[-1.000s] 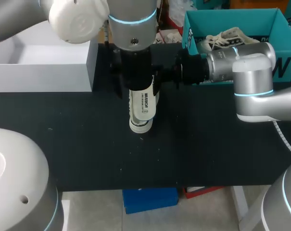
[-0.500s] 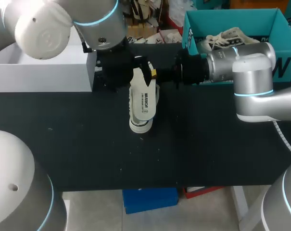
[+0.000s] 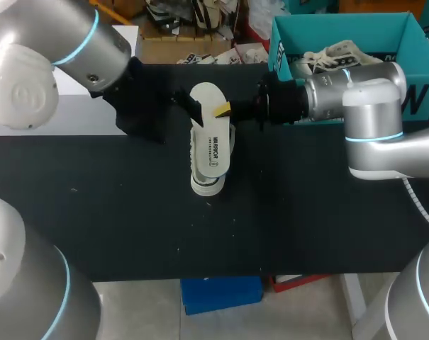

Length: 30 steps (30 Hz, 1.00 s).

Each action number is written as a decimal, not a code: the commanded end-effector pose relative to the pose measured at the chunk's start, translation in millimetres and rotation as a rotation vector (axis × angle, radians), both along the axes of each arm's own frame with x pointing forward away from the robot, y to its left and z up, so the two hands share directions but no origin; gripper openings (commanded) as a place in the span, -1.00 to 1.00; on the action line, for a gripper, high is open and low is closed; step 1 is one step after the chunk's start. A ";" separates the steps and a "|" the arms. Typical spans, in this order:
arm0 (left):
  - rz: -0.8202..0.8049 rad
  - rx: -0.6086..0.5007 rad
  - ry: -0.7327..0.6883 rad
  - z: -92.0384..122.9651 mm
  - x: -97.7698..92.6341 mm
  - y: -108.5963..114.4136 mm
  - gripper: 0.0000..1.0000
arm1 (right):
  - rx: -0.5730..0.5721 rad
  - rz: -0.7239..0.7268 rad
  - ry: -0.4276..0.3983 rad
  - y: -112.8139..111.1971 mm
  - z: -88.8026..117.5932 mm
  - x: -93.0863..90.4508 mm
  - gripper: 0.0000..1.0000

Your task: Take the shoe out of the shoebox, open the shoe tongue, remove and reinsert the insole, then place the shoe into the shoebox

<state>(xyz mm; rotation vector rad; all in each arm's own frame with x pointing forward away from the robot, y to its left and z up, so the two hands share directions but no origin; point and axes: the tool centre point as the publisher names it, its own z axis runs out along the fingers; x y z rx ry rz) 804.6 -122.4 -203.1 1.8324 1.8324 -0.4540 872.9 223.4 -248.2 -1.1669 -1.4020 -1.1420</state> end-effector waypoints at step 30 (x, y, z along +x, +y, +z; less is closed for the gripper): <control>0.024 -0.562 0.044 -24.4 11.1 2.4 1.00 | -0.002 0.000 0.000 0.4 -0.1 0.1 -1.00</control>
